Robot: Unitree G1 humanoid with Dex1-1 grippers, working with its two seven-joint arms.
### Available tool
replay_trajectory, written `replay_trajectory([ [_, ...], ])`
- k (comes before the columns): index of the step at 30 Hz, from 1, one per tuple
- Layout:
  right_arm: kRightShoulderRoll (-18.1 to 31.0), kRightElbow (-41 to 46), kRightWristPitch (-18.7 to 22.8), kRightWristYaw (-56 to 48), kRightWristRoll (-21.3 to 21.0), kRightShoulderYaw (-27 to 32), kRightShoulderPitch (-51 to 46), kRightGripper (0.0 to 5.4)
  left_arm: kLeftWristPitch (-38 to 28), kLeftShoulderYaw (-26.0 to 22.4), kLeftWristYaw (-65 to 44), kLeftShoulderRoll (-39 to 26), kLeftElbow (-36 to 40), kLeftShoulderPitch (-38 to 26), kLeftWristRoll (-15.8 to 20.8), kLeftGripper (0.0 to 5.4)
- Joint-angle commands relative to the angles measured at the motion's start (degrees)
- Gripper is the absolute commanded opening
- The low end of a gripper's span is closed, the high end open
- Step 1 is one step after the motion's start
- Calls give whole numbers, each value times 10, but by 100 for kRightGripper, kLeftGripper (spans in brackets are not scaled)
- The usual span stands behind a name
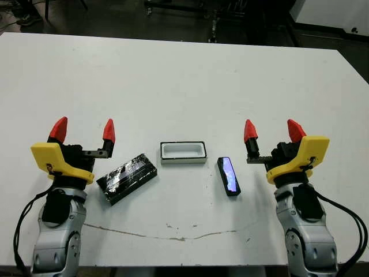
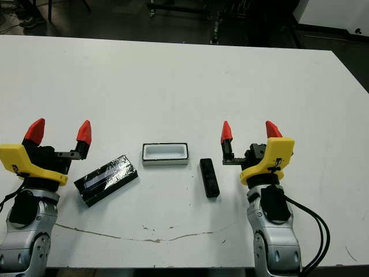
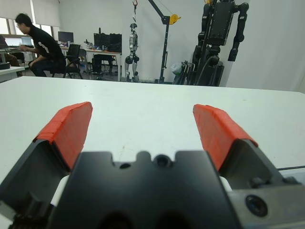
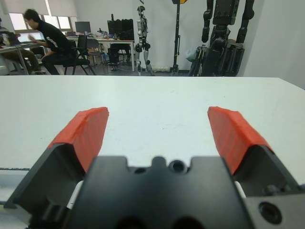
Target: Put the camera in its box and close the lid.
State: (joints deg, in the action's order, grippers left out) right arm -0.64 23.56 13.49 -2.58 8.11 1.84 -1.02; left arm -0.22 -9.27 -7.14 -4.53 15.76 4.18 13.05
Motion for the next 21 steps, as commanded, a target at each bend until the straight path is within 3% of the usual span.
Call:
replay_trajectory([
  [1, 3, 1, 7, 4, -1, 0, -5, 540, -2, 1, -2, -4, -7, -2, -3, 539],
  [11, 7, 15, 27, 0, 2, -10, -23, 540, 9, 2, 0, -2, -2, 0, 2, 539],
  [21, 16, 224, 190, 5, 44, -39, -85, 540, 19, 9, 6, 1, 3, 2, -4, 539],
])
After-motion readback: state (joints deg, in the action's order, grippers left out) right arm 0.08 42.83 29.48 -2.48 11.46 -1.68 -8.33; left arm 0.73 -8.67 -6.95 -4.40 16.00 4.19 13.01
